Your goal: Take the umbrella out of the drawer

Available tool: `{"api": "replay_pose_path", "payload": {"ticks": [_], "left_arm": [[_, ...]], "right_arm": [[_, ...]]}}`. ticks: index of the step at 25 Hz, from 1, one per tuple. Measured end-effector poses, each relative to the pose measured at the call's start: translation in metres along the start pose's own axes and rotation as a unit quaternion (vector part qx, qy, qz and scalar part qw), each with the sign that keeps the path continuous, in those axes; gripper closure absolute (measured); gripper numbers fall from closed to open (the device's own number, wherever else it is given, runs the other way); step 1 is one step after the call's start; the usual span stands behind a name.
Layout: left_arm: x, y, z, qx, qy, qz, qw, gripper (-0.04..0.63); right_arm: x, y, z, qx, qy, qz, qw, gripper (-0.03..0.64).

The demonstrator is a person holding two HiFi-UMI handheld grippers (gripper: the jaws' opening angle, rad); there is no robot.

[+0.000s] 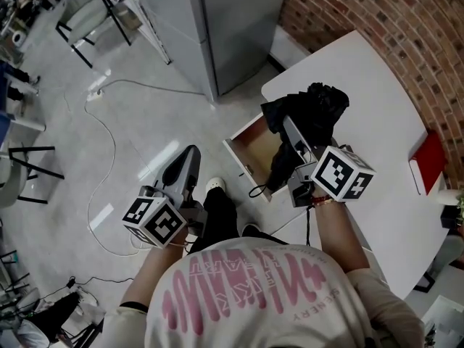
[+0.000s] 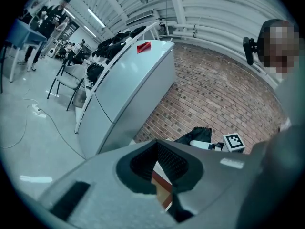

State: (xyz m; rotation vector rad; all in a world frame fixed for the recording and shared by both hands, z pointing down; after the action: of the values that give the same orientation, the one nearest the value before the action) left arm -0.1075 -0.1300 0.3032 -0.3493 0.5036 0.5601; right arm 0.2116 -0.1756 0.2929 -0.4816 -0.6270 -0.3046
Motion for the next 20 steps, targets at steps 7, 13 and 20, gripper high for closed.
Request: {"api": "replay_pose_path", "payload": {"ticks": [7,13,20], "left_arm": [[0.019,-0.004,-0.017,0.011,-0.024,0.023,0.9994,0.592],[0.032,0.001,-0.026,0.019,-0.040,0.032,0.9985,0.592],[0.050,0.013,-0.042,0.038,-0.062,0.036,0.9967,0.592]], "right_arm": [[-0.025,0.017,-0.020,0.031,0.019,-0.027,0.999,0.345],[-0.044,0.035,-0.033,0.068,-0.022,-0.091,0.993,0.342],[-0.066,0.062,-0.055,0.103,-0.046,-0.134,0.984,0.336]]}}
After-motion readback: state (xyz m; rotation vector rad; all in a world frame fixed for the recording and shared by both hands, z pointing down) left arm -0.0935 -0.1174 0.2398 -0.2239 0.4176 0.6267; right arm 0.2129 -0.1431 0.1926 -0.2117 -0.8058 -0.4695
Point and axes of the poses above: the fingertips, and each gripper's own axes: y backward along the fingers, x to its right, z out of its underside, the point moved 10 cm from there along y, backward along the fingers, and after that the axes turned 5 degrees about -y, right-handed, at the moved point
